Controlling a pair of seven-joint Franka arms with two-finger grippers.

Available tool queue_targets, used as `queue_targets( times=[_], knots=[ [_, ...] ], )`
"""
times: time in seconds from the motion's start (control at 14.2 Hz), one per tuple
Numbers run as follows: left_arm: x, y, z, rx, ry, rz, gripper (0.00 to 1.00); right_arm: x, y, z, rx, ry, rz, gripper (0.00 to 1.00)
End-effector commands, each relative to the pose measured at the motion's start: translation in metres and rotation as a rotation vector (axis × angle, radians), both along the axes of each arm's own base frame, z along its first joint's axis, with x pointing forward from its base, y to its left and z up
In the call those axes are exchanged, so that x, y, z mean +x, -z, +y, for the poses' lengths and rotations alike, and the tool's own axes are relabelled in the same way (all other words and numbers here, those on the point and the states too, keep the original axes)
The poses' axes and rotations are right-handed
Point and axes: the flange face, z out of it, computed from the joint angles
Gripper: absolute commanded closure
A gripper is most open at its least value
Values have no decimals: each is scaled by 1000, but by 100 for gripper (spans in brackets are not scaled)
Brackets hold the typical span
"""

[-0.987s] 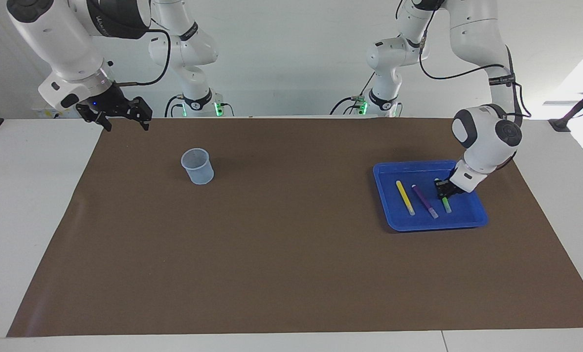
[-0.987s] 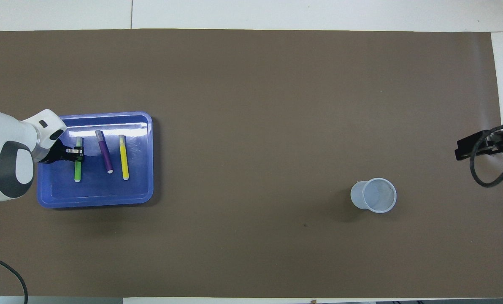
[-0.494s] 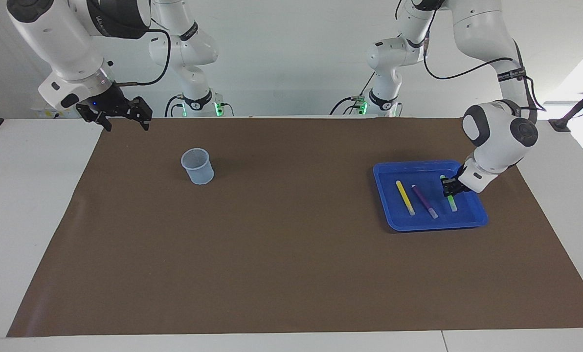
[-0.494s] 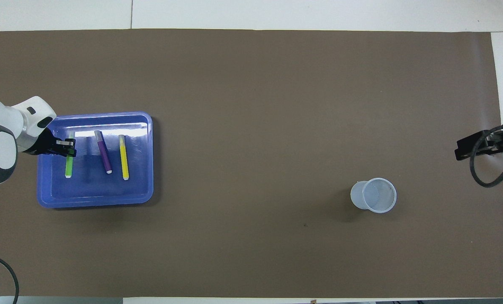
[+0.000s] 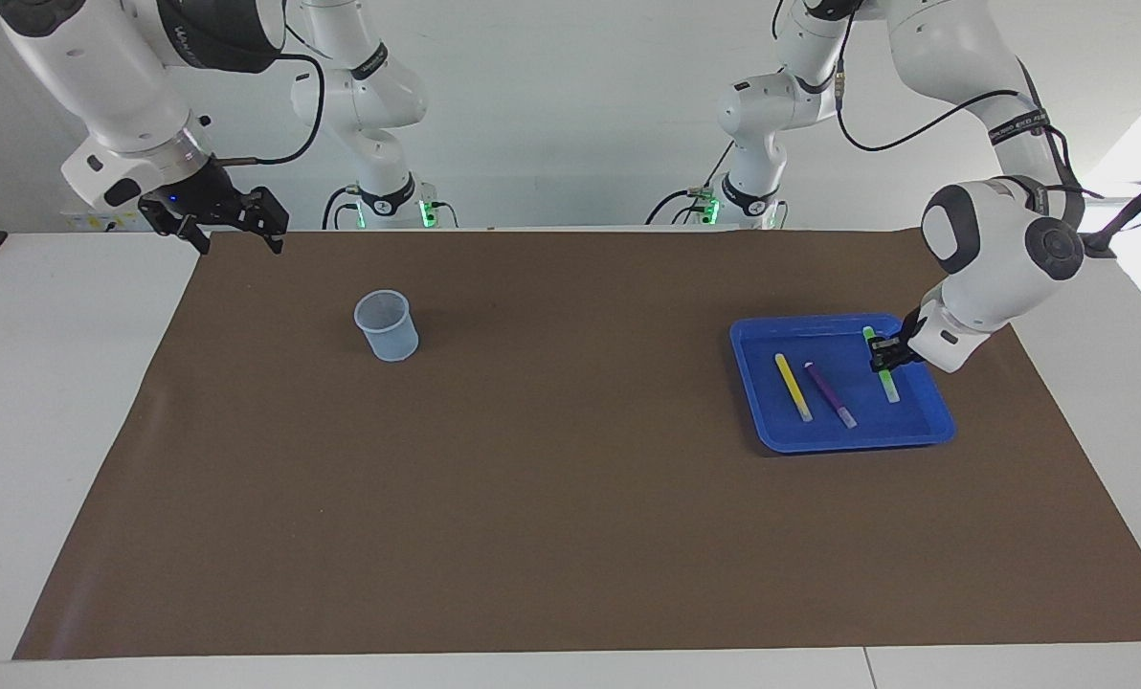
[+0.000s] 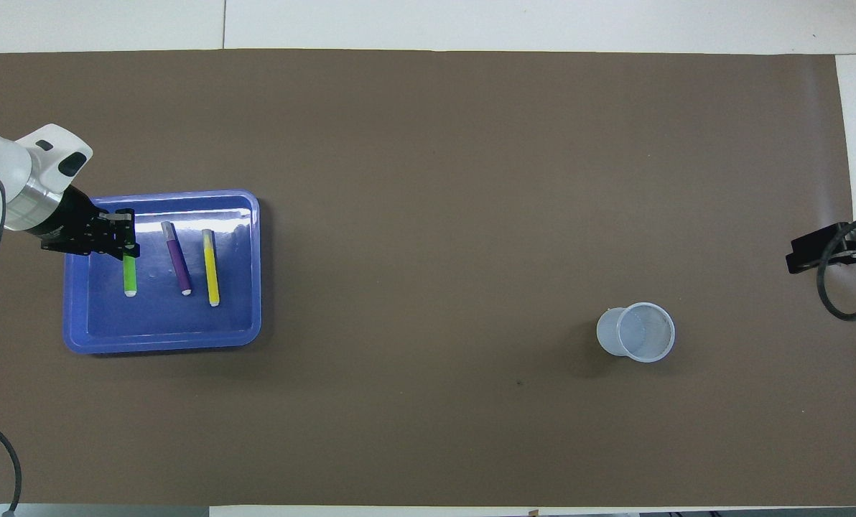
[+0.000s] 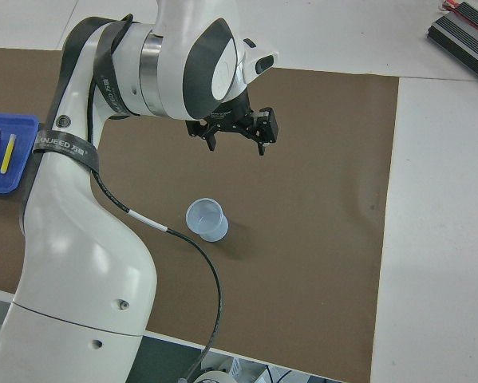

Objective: Transfer and insert pens with both arms
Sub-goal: 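Lift the green pen with the left gripper while the right gripper approaches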

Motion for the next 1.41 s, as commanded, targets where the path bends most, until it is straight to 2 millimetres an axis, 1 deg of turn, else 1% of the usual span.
queue_targets(
  times=[0.0, 0.07, 0.21, 0.28, 0.35, 0.49, 0.56, 0.63, 0.78, 0.85, 0.92, 0.99, 1.13, 1.2, 1.27, 1.34],
  knots=[
    [-1, -30, -32, -46, -269, 74, 100, -8, 0, 10, 21, -49, -6, 0],
    [-5, -43, -49, -81, -400, 98, 100, -4, -2, 25, 48, -70, -21, 0],
    [-12, -59, -73, -131, -617, 178, 100, 0, -3, 39, 229, -34, -47, 0],
    [-16, -66, -88, -159, -707, 233, 100, 1, -5, 46, 291, -8, -64, 0],
    [-23, -77, -107, -184, -787, 283, 100, 3, -7, 55, 355, 40, -68, 0],
    [-33, -87, -143, -213, -872, 366, 100, 6, -10, 75, 503, 233, -56, 0],
    [-40, -88, -157, -237, -937, 438, 100, 7, -9, 84, 570, 339, -40, 0],
    [-49, -86, -167, -269, -978, 492, 100, 5, -7, 100, 618, 388, -36, 0],
    [-73, -83, -195, -358, -1012, 605, 100, -1, -1, 132, 675, 402, -30, 0],
    [-81, -80, -208, -381, -1052, 641, 100, -4, 0, 149, 687, 411, -26, 0],
    [-89, -77, -228, -385, -1087, 663, 100, -8, 2, 168, 689, 424, -32, 0],
    [-95, -77, -246, -393, -1124, 671, 100, -9, 7, 181, 697, 445, -44, 0],
    [-108, -72, -277, -424, -1207, 699, 100, -16, 9, 211, 735, 474, -70, 0],
    [-116, -68, -289, -439, -1223, 709, 100, -21, 9, 225, 738, 462, -72, 0],
    [-124, -69, -300, -451, -1224, 701, 100, -28, 12, 238, 737, 438, -65, 0],
    [-132, -65, -308, -453, -1238, 690, 100, -33, 11, 248, 739, 421, -68, 3]
  ],
)
